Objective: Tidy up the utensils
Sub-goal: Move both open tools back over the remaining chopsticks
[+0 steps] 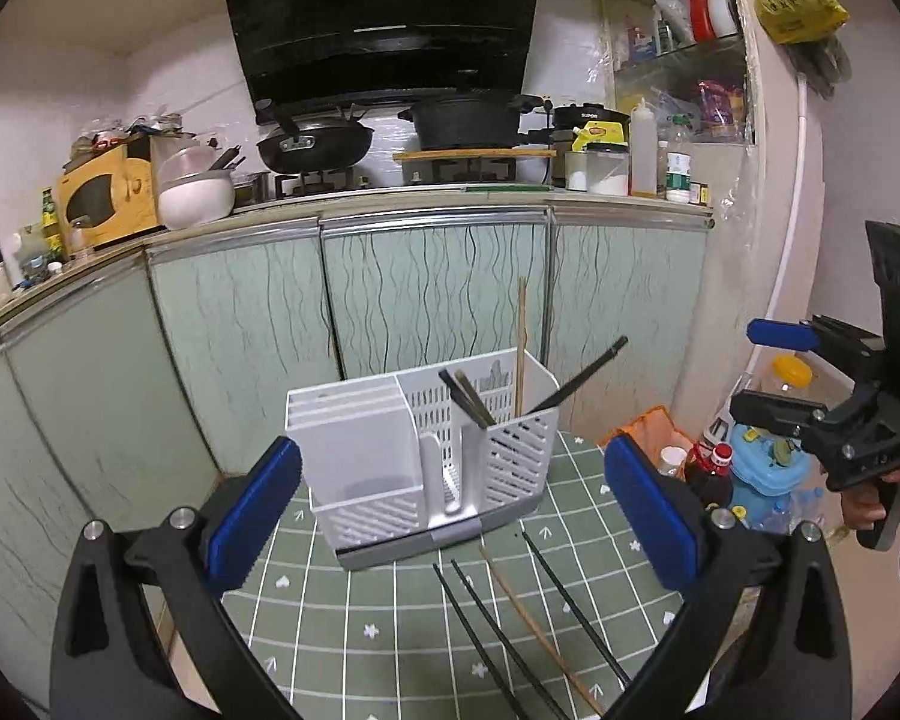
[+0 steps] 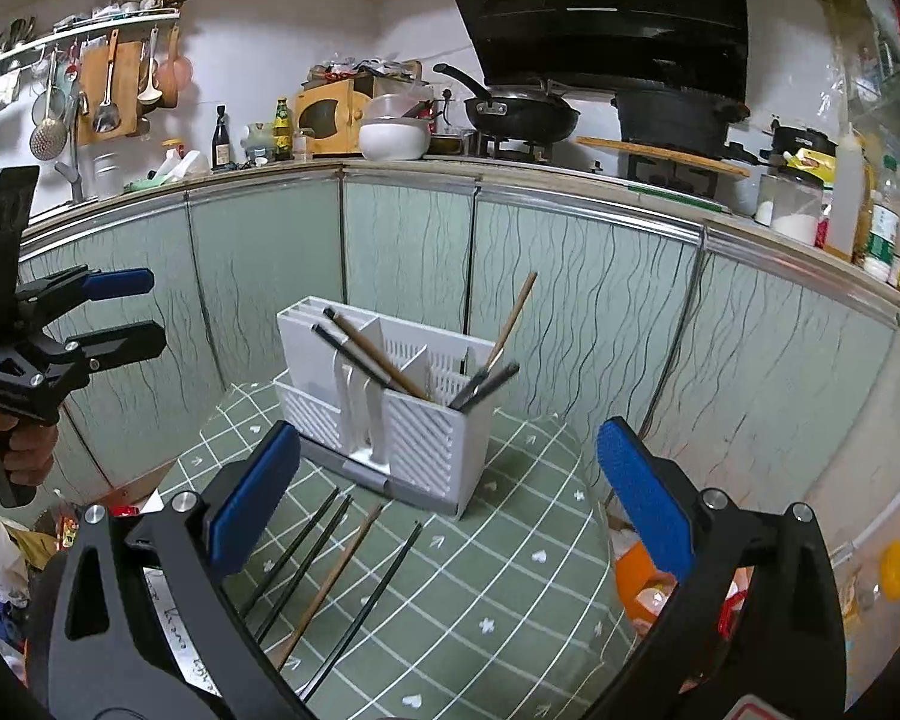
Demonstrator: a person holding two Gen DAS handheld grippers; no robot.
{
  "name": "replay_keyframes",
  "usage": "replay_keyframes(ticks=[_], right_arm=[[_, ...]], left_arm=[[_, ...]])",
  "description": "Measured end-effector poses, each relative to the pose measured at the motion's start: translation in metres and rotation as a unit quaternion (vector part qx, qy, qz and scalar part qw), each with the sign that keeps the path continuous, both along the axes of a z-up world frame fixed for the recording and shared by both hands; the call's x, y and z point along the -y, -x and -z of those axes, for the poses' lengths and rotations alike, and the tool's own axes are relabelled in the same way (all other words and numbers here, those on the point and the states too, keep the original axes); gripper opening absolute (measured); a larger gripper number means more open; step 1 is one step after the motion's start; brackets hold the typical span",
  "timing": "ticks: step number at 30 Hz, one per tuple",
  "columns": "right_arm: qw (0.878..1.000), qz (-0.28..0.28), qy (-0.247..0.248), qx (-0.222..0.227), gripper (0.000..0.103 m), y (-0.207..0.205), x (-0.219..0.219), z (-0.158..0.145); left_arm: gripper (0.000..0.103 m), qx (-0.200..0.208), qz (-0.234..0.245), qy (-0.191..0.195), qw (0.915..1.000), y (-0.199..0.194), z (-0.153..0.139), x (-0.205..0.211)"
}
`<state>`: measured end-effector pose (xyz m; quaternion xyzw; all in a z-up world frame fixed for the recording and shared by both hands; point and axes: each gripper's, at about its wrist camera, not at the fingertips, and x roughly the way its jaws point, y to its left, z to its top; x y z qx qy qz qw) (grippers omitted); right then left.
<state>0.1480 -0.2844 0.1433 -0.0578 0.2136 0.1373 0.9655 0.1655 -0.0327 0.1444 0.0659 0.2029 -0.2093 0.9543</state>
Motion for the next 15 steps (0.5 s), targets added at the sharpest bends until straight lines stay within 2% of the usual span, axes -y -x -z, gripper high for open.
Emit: replay_keyframes(ticks=[9,15], right_arm=[[1.000,0.015,0.002,-0.026,0.095,0.031,-0.006,0.046],[0.999,0.026,0.005,-0.038,0.095,0.044,-0.011,0.073]], left_arm=[[0.099,-0.025,-0.026,0.030,0.9989,0.022,0.037,-0.011],[0.099,-0.026,-0.061,0.030,0.9974,0.037,0.065,-0.015]])
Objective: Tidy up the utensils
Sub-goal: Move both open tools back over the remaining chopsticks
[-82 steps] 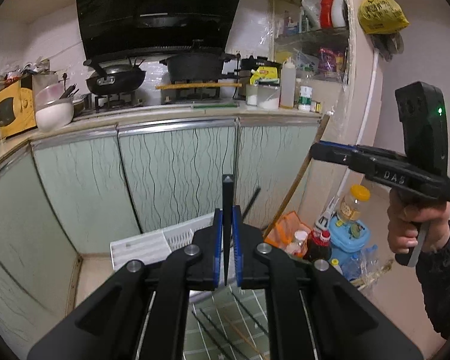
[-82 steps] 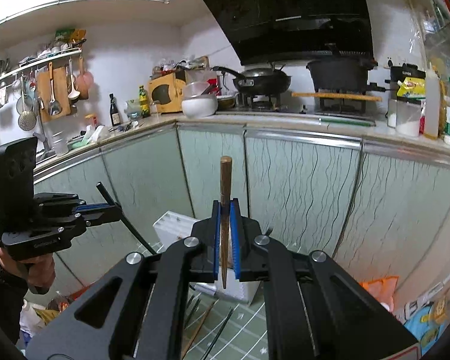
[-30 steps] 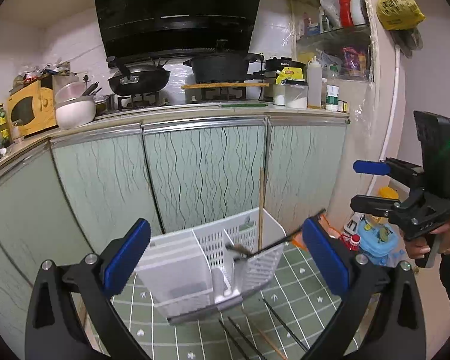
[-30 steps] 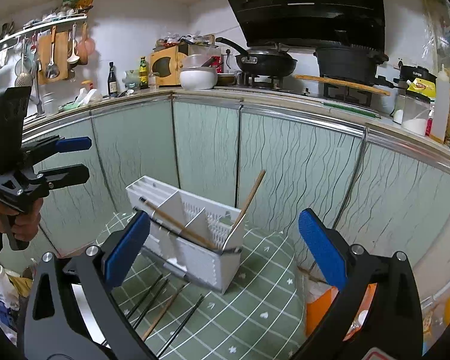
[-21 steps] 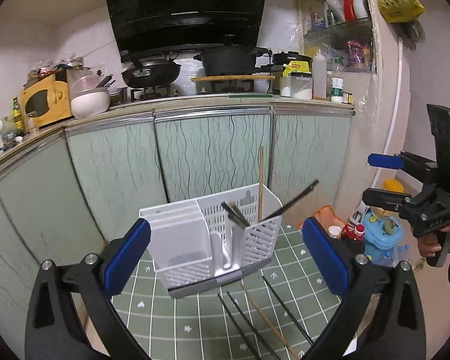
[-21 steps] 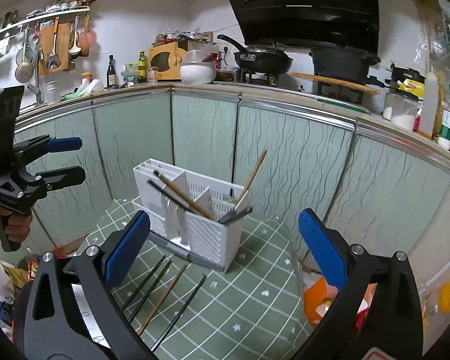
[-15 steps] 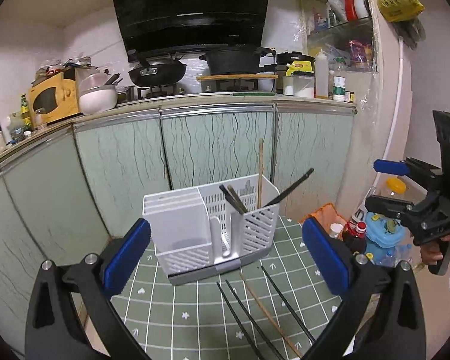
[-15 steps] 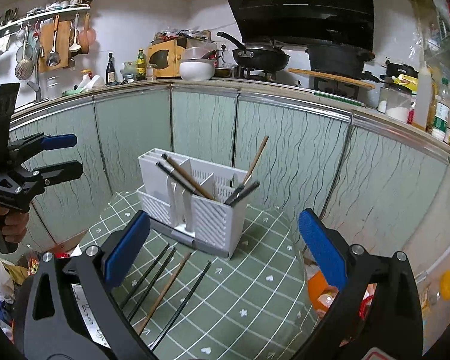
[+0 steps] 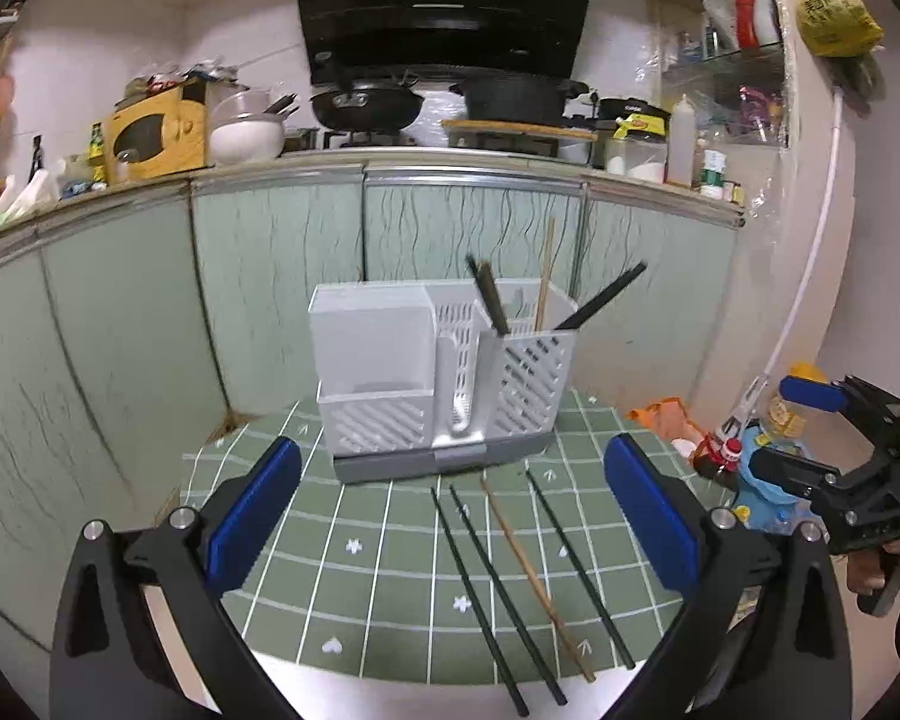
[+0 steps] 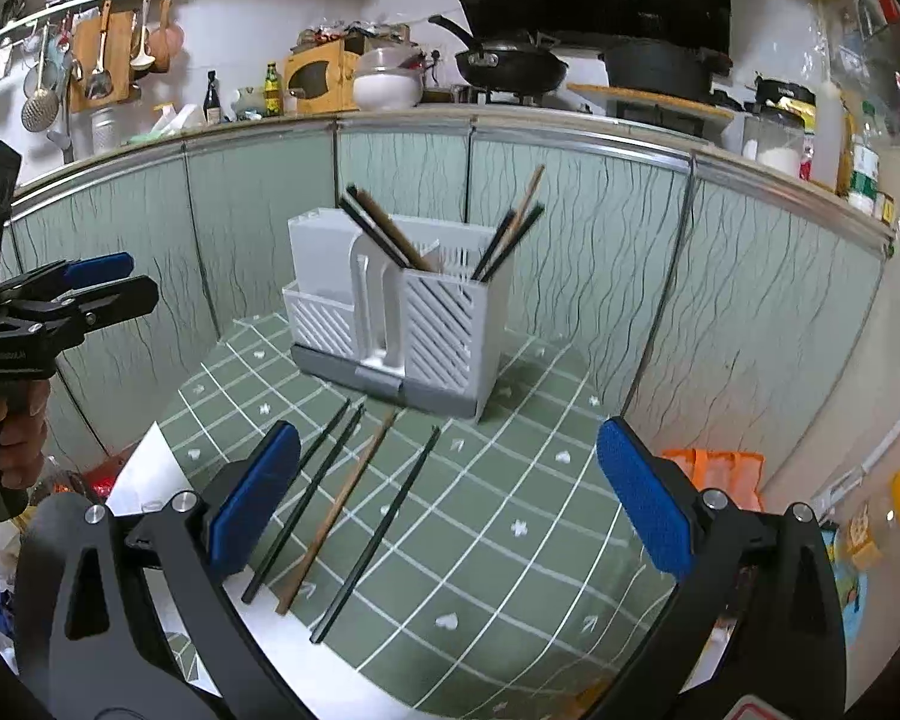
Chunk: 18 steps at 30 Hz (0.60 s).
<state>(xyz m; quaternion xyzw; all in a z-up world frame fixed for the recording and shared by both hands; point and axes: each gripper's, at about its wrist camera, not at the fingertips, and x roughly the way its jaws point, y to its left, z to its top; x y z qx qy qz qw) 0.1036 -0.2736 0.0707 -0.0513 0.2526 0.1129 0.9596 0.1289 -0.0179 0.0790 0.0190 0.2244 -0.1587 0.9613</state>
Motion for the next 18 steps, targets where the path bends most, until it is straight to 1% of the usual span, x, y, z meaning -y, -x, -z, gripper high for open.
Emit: replay_keyframes(ticks=[8,14,18], right_arm=[[0.999,0.024,0.011,-0.019,0.095,0.013,-0.012,0.047],[0.998,0.039,0.007,-0.039,0.095,0.017,-0.016,0.075],[0.998,0.048,0.010,-0.046,0.095,0.017,-0.019,0.088]], left_arm=[[0.099,-0.007,-0.020,-0.025,0.9995,0.014,0.036,-0.001],[0.099,-0.026,-0.032,-0.030,0.9987,0.019,0.063,-0.005],[0.099,-0.034,-0.043,-0.042,0.9976,0.021,0.082,-0.005]])
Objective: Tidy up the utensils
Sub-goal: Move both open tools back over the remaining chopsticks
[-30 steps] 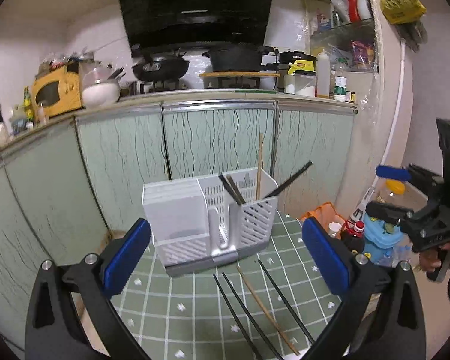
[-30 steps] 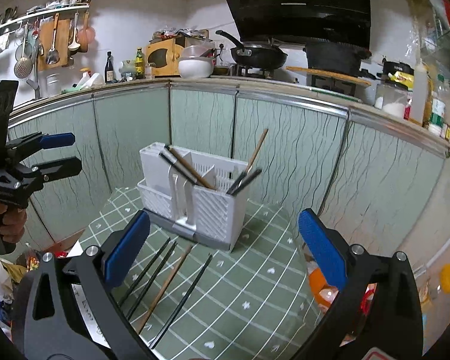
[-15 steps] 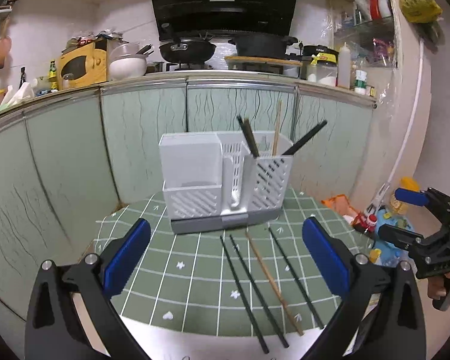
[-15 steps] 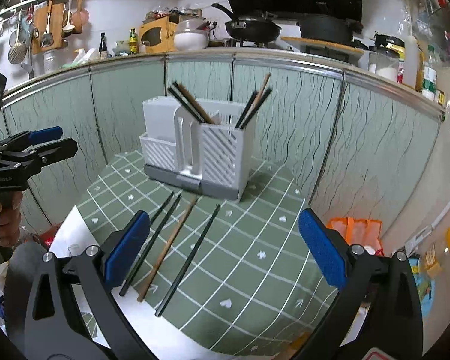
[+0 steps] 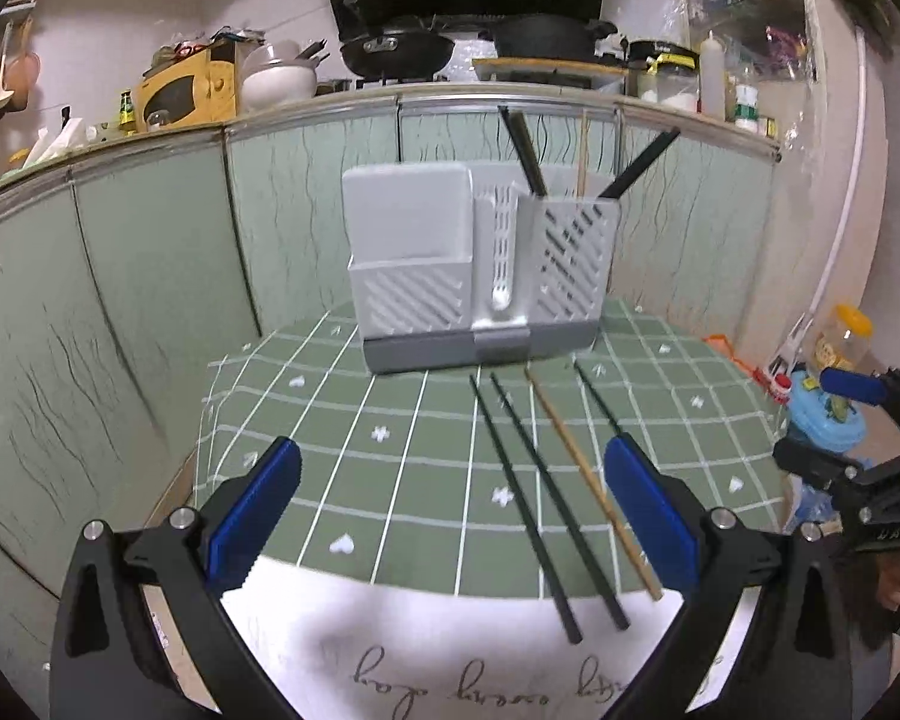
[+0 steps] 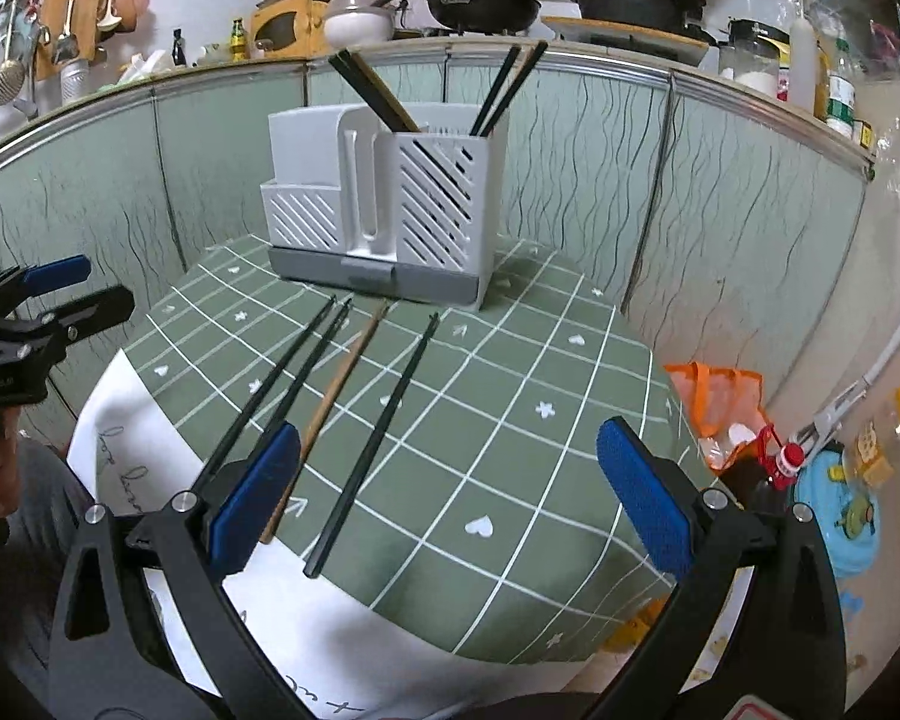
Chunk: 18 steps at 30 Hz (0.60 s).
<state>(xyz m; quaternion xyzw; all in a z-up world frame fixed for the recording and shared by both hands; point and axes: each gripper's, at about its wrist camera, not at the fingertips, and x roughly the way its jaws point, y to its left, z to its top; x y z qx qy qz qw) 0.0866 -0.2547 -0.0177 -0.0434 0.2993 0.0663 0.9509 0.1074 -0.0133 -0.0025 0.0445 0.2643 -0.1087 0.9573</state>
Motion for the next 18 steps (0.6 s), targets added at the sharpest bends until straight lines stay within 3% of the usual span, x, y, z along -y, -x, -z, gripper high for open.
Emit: replay_keyframes(ticks=[18], right_arm=[[0.999,0.032,-0.007,-0.033,0.095,-0.007,0.000,0.038]], left_arm=[[0.099,-0.050,-0.033,-0.009,0.9981,0.004,0.058,-0.003]])
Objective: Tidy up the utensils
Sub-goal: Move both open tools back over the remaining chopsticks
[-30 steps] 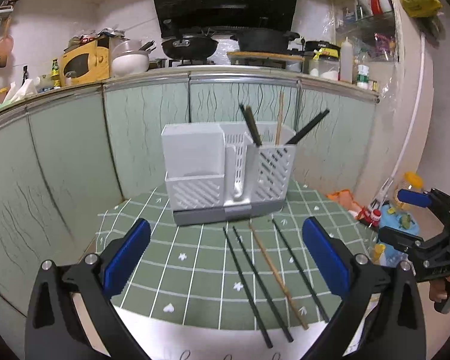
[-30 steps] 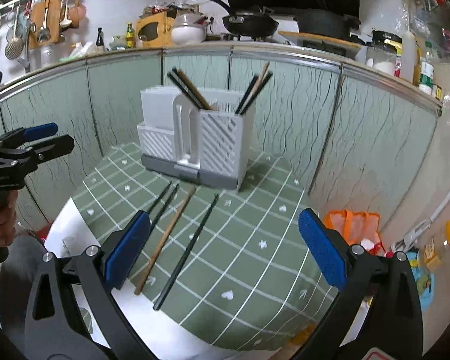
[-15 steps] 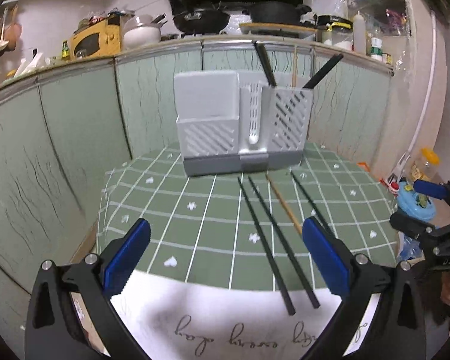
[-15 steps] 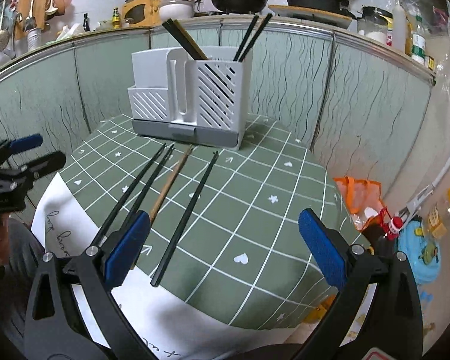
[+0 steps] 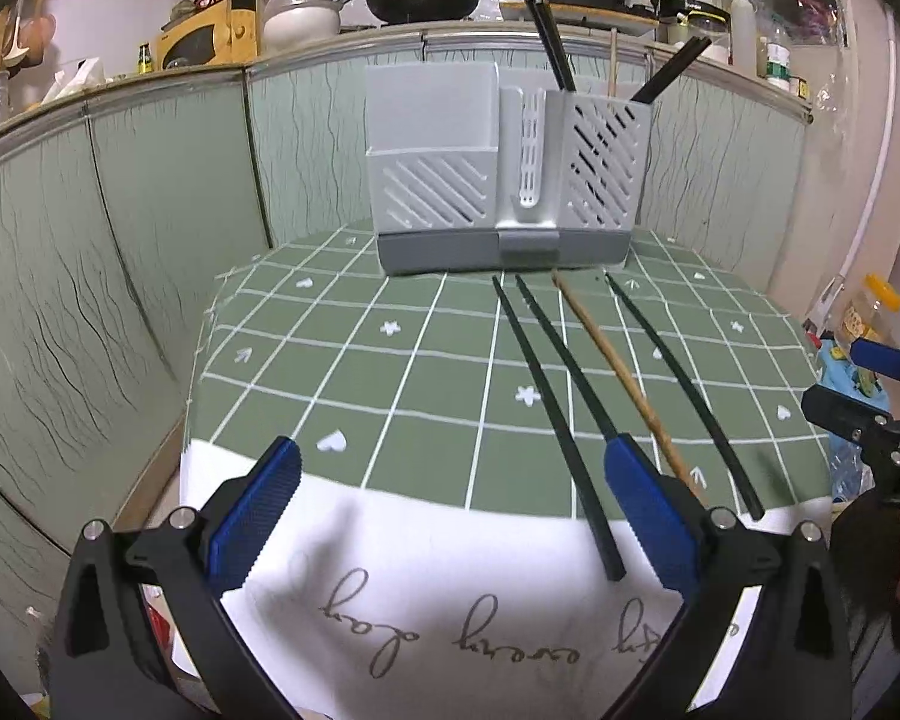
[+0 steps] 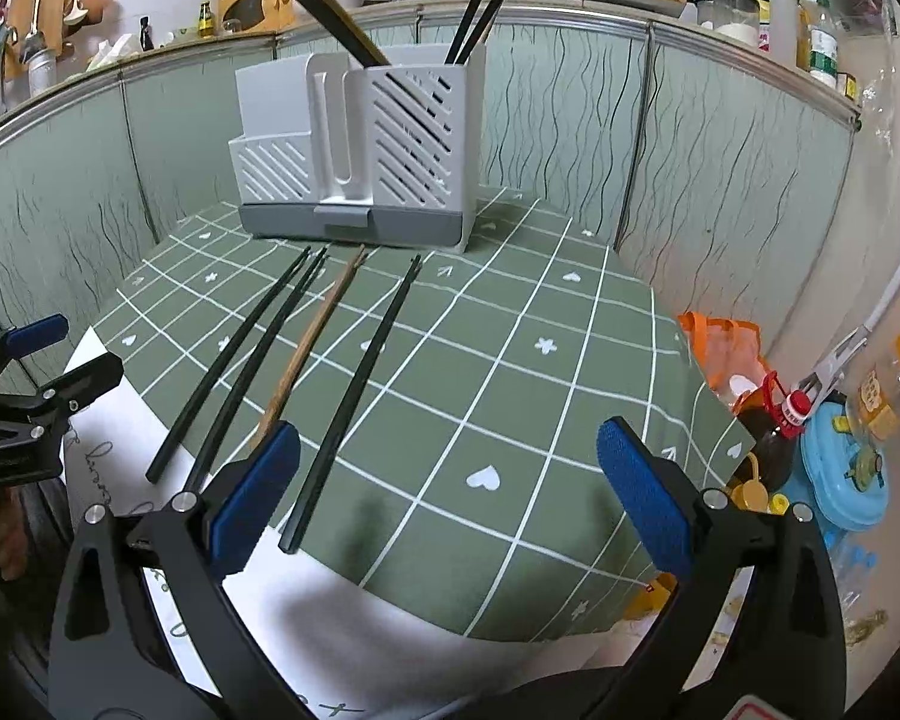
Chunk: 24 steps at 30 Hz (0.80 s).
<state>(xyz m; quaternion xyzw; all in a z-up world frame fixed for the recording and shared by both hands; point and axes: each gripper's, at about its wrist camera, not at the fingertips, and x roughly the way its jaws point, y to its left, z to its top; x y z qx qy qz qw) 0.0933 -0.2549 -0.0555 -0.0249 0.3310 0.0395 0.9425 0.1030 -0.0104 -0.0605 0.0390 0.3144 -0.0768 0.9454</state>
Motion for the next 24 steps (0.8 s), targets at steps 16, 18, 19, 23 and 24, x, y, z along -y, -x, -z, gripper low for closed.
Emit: replay_keyframes(ticks=[16,18,19,23,24], right_arm=[[0.999,-0.015,0.022,-0.034,0.072,-0.009,-0.021,0.022],[0.999,-0.016,0.018,-0.040,0.067,-0.011,-0.023,0.025],[0.999,-0.017,0.018,-0.043,0.062,-0.012,-0.025,0.026],[0.998,-0.027,0.013,-0.056,0.050,-0.016,-0.030,0.032],[0.998,-0.028,0.014,-0.057,0.048,-0.016,-0.031,0.033]], left_arm=[[0.099,-0.029,0.019,-0.013,0.9993,-0.002,0.023,0.019],[0.099,-0.030,0.023,-0.019,0.9991,-0.001,0.024,0.023],[0.099,-0.030,0.025,-0.022,0.9990,-0.001,0.025,0.025],[0.087,-0.039,0.032,-0.022,0.9985,-0.004,0.028,0.031],[0.084,-0.043,0.034,-0.023,0.9982,-0.004,0.030,0.032]])
